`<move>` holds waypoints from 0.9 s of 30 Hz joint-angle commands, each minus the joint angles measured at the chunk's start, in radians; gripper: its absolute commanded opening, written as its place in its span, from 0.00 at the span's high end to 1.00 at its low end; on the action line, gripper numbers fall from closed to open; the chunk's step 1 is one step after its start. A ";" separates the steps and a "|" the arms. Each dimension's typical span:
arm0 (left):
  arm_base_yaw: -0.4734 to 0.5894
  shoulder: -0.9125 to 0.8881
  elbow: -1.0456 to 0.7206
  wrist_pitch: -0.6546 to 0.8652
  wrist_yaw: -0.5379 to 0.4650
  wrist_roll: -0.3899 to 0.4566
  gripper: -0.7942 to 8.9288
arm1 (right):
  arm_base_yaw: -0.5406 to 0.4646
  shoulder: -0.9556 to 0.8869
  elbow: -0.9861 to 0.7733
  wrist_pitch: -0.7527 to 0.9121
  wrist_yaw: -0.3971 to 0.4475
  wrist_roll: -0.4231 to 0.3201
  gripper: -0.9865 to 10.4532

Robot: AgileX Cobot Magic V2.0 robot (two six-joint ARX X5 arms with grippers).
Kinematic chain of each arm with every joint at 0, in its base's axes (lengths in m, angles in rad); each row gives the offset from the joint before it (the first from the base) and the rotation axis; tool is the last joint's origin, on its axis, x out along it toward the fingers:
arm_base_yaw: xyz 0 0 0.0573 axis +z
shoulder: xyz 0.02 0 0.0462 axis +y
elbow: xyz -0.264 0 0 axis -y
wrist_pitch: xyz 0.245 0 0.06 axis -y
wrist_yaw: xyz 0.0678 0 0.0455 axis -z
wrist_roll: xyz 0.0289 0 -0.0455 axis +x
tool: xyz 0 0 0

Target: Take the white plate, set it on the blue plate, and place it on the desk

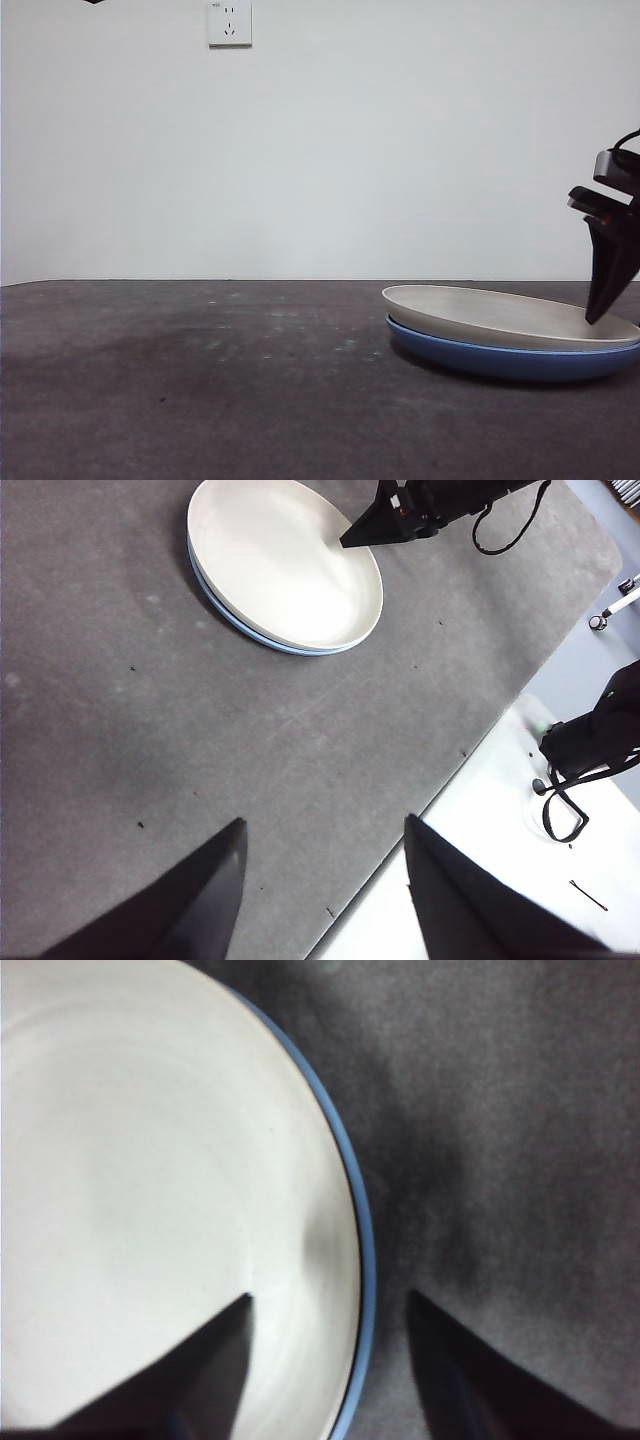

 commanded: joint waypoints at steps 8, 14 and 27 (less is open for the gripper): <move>-0.005 0.007 0.011 0.010 0.006 0.008 0.66 | 0.000 0.022 0.007 0.021 0.031 -0.001 0.86; -0.005 0.007 0.011 0.010 0.006 0.007 0.66 | 0.000 0.022 0.007 0.031 0.032 0.018 0.90; -0.005 0.007 0.011 0.011 0.006 0.008 0.66 | 0.003 -0.106 0.019 0.037 -0.019 0.060 0.90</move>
